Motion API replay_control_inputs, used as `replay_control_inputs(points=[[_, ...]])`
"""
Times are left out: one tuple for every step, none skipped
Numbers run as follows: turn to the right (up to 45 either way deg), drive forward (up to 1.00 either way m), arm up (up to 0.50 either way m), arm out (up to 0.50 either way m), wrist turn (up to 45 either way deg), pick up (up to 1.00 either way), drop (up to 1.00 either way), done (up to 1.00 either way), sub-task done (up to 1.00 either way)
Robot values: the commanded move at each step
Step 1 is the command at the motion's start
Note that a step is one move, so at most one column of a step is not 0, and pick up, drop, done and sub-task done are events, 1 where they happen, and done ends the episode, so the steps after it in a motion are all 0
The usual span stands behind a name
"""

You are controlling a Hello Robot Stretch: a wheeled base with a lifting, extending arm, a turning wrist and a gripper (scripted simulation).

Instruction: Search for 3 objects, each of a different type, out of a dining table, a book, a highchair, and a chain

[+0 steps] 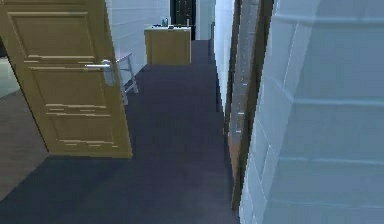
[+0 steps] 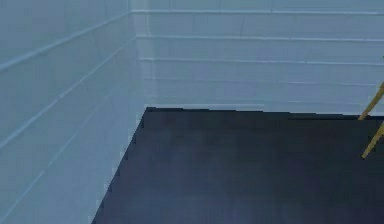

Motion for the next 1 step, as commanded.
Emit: replay_control_inputs(points=[[0.0,0.05,0.00,0.00,0.0,0.00,0.00,0.00,0.00]])
